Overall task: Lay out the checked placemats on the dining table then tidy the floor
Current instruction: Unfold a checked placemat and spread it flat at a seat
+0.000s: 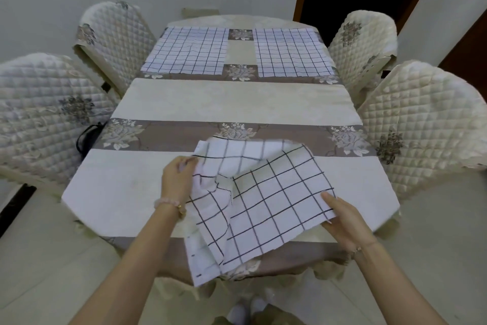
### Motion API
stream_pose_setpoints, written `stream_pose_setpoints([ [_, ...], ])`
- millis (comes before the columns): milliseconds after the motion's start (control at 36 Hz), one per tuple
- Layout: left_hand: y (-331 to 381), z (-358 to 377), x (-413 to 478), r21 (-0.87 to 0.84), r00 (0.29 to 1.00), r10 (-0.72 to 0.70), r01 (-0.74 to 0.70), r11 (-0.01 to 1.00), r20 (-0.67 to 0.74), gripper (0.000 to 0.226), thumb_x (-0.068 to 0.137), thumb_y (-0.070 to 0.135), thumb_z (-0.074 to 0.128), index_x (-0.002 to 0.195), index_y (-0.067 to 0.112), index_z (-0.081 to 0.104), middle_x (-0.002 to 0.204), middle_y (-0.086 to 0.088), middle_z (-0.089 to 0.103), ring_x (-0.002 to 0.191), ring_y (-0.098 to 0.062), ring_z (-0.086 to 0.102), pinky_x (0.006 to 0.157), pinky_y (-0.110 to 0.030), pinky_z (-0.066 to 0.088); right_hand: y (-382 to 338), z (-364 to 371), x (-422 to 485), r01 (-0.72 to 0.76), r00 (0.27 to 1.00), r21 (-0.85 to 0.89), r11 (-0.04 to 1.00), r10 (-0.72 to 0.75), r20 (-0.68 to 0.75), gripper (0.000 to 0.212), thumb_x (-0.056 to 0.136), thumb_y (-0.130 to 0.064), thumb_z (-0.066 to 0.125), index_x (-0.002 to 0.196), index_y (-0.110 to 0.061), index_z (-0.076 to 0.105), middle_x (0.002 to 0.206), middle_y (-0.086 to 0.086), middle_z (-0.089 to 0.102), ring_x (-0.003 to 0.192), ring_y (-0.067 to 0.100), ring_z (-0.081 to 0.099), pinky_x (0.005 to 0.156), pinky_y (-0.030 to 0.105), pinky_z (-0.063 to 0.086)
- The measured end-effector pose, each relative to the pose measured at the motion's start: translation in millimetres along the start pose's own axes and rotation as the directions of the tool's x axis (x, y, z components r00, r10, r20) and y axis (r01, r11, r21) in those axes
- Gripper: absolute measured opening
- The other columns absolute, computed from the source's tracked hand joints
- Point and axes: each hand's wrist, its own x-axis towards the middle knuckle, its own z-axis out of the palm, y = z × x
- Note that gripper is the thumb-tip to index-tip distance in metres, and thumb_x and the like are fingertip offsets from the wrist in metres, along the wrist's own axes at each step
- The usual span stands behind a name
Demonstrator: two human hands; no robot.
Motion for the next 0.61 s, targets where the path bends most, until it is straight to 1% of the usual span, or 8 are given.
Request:
stream_pose_setpoints([
  [83,0,-19,15,0.037,0.996,0.003,0.001,0.999,-0.084,0.035,0.089,0.016,0.056,0.060,0.013,0.036,0.062,-0.006,0.034,0.061,-0.019,0.031,0.057,-0.030,0.029,-12,-5,10,0.056,0.997,0.115,0.992,-0.050,-0.052,0.071,0.057,-0.033,0.079,0.118,-0.002,0.061,0.116,0.012,0.068,0.105,0.024,0.066,0.080,0.035,0.059],
  [139,-1,-31,25,0.052,0.992,-0.008,0.015,0.999,-0.129,0.041,0.087,0.018,0.059,0.058,0.016,0.029,0.061,-0.004,0.031,0.061,-0.018,0.030,0.062,-0.030,0.030,-20,-6,17,0.101,0.992,0.132,0.986,-0.089,-0.089,0.059,0.069,-0.029,0.072,0.120,-0.003,0.060,0.121,0.013,0.065,0.109,0.024,0.064,0.077,0.031,0.059],
  [222,-2,-45,37,0.067,0.986,-0.044,0.055,0.996,-0.159,0.041,0.085,0.019,0.061,0.057,0.017,0.030,0.059,-0.003,0.029,0.063,-0.019,0.031,0.064,-0.031,0.033,-34,-6,29,0.111,0.983,0.012,0.994,-0.108,-0.150,0.040,0.086,-0.027,0.061,0.117,-0.002,0.062,0.121,0.017,0.063,0.115,0.030,0.058,0.072,0.024,0.059],
  [278,-2,-49,42,0.062,0.987,-0.053,0.064,0.996,-0.154,0.044,0.086,0.018,0.061,0.056,0.017,0.028,0.058,-0.003,0.026,0.060,-0.019,0.027,0.060,-0.030,0.031,-45,-6,33,0.110,0.975,-0.152,0.982,-0.136,-0.173,0.036,0.087,-0.029,0.062,0.110,-0.001,0.064,0.108,0.018,0.065,0.100,0.031,0.061,0.060,0.018,0.056],
  [306,-3,-50,43,0.073,0.987,-0.051,0.062,0.995,-0.151,0.047,0.087,0.016,0.061,0.055,0.018,0.027,0.058,-0.003,0.024,0.058,-0.019,0.024,0.057,-0.029,0.026,-49,-5,34,0.116,0.970,-0.243,0.963,-0.163,-0.181,0.032,0.090,-0.029,0.059,0.109,-0.003,0.064,0.108,0.016,0.064,0.097,0.028,0.060,0.065,0.018,0.053],
  [389,-6,-51,43,0.119,0.992,-0.053,0.066,0.991,-0.112,0.050,0.087,0.014,0.060,0.056,0.019,0.022,0.058,-0.004,0.017,0.056,-0.018,0.017,0.054,-0.029,0.015,-57,-9,48,0.142,0.958,-0.417,0.898,-0.230,-0.170,0.043,0.092,-0.027,0.057,0.127,-0.001,0.055,0.132,0.014,0.055,0.120,0.029,0.051,0.090,0.029,0.038],
  [528,-30,-49,43,0.213,0.990,-0.127,0.137,0.967,-0.056,0.052,0.088,0.014,0.059,0.053,0.018,0.022,0.057,-0.002,0.017,0.057,-0.019,0.017,0.056,-0.029,0.014,-58,-3,59,0.117,0.948,-0.515,0.849,-0.250,-0.197,0.042,0.091,-0.027,0.059,0.120,0.003,0.060,0.123,0.019,0.060,0.104,0.027,0.054,0.087,0.032,0.038],
  [611,-45,-45,41,0.220,0.976,-0.199,0.214,0.952,-0.089,0.050,0.089,0.015,0.058,0.055,0.018,0.021,0.057,-0.003,0.018,0.056,-0.019,0.018,0.056,-0.029,0.015,-52,-3,60,0.061,0.959,-0.444,0.894,-0.176,-0.223,0.043,0.090,-0.034,0.059,0.113,0.003,0.063,0.116,0.019,0.064,0.095,0.026,0.059,0.088,0.040,0.048],
])
